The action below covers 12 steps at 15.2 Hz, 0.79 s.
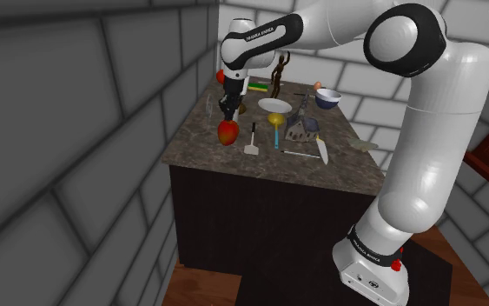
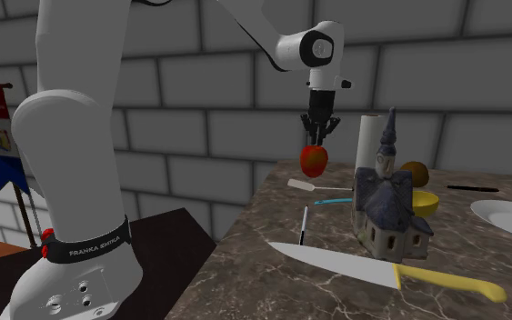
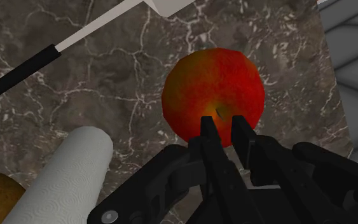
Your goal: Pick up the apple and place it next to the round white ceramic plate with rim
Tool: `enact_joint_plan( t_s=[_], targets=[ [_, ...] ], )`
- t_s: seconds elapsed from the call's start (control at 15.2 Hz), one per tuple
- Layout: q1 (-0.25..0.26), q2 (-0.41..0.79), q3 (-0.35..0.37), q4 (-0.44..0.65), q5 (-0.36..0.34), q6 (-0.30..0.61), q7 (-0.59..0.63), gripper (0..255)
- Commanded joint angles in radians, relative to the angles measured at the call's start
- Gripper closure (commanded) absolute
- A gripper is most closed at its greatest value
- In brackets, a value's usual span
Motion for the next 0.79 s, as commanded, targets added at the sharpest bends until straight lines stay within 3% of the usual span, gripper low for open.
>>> enact_joint_plan(
  t_s=[0.0,0.4,0.73],
  targets=[
    [0.000,0.000,0.000,0.000,0.000,0.000,0.000,255],
    [0.000,0.000,0.000,0.000,0.000,0.000,0.000,255],
    [0.000,-0.021,0.000,0.040,-0.002,-0.060,0.004,255]
  ],
)
